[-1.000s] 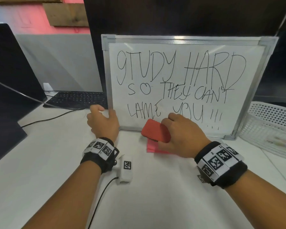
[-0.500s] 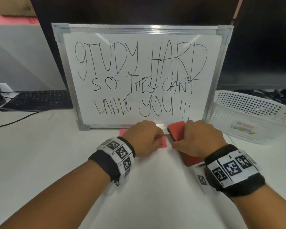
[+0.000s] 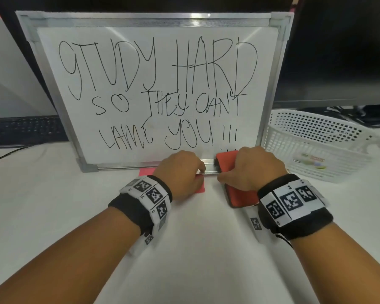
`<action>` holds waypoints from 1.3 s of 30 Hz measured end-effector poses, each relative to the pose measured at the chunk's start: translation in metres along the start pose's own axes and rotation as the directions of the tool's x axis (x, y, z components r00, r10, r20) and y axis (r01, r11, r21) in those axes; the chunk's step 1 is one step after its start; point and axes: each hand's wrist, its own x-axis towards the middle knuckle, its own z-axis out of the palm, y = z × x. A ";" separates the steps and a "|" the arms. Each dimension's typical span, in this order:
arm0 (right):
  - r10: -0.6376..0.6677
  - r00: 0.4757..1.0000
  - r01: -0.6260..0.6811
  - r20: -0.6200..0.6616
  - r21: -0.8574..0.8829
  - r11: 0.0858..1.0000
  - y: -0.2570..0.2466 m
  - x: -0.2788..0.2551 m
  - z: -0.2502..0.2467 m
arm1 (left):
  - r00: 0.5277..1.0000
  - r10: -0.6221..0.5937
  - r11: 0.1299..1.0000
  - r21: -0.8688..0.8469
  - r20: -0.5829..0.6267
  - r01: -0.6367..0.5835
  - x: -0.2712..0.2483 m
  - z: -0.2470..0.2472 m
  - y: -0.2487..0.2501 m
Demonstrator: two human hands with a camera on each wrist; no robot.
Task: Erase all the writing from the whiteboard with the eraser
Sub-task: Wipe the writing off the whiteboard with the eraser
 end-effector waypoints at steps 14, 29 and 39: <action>-0.001 0.995 0.007 -0.096 0.061 0.998 -0.004 0.005 0.004 | 1.000 -0.022 1.000 0.011 -0.008 0.022 0.005 0.001 -0.005; 0.029 0.983 0.001 -0.182 0.161 0.987 0.004 0.004 0.007 | 0.999 -0.031 0.999 -0.007 0.008 0.031 0.006 0.005 -0.009; 0.034 0.978 -0.004 -0.203 0.146 0.989 0.004 0.004 0.007 | 0.999 -0.027 0.999 -0.026 0.018 0.028 0.007 0.005 -0.009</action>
